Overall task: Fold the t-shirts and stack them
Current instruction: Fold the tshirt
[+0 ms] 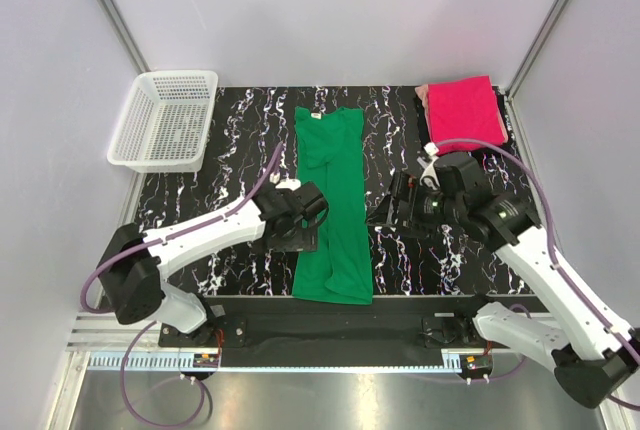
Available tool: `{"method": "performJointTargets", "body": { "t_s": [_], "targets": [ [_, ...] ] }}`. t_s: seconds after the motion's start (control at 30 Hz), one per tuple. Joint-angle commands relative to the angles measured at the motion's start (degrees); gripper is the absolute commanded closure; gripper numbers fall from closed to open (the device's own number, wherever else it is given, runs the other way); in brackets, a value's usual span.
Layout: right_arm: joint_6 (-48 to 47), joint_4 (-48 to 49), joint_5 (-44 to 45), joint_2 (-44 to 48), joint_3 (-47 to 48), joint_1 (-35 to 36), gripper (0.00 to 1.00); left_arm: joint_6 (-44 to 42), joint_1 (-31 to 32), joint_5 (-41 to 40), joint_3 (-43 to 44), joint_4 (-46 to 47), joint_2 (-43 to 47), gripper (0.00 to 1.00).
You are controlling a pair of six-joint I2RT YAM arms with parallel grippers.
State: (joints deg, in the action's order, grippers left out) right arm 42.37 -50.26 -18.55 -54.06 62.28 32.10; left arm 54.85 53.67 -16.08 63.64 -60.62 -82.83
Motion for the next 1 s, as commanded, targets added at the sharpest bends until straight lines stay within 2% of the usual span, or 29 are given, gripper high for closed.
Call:
{"method": "performJointTargets", "body": {
  "t_s": [0.0, 0.17, 0.3, 0.4, 0.53, 0.67, 0.7, 0.8, 0.9, 0.93, 0.97],
  "targets": [
    [-2.7, 3.2, -5.0, -1.7, -0.1, -0.4, 0.0, -1.6, -0.4, -0.3, 3.4, 0.7, -1.0, 0.01],
    [-2.6, 8.4, -7.4, 1.1, -2.1, -0.2, 0.0, -2.2, -0.7, -0.1, 3.8, 0.6, -1.8, 0.01],
    [-3.8, 0.9, -0.2, -3.1, 0.4, -0.3, 0.0, -1.9, -1.1, -0.2, 3.5, 0.6, -1.5, 0.01],
    [-6.9, 0.4, 2.5, -4.4, 0.5, -0.3, 0.0, -1.8, -1.5, -0.1, 3.2, 0.6, -1.5, 0.01],
    [-3.4, -1.1, 4.9, -5.5, 0.6, -0.3, 0.0, -1.6, -1.6, 0.2, 3.1, 0.4, -1.5, 0.01],
    [-4.1, -0.3, -0.6, -10.5, 0.3, -0.6, 0.0, -1.7, -1.6, 0.3, 3.2, 0.4, -1.7, 0.01],
    [-4.3, 1.0, -6.9, -11.6, -0.1, -0.6, 0.0, -1.8, -1.6, 0.3, 3.2, 0.3, -1.7, 0.01],
    [-5.3, 1.5, -13.8, -18.0, -1.5, -0.7, 0.0, -1.4, -1.6, -0.4, 3.2, 0.3, -0.5, 0.01],
    [-7.6, 1.1, -15.6, -20.8, -1.8, -0.8, 0.0, -0.2, -1.6, -1.5, 1.4, 0.6, 2.2, 0.06],
    [-7.8, 1.5, -14.2, -20.1, -0.9, -0.8, 0.0, 0.1, -1.6, -1.5, 1.0, 0.9, 3.0, 0.07],
    [-7.8, 1.6, -8.8, -17.0, -0.6, -0.8, 0.0, 0.2, -1.7, -1.4, 0.4, 1.3, 4.4, 0.07]
  ]
}}
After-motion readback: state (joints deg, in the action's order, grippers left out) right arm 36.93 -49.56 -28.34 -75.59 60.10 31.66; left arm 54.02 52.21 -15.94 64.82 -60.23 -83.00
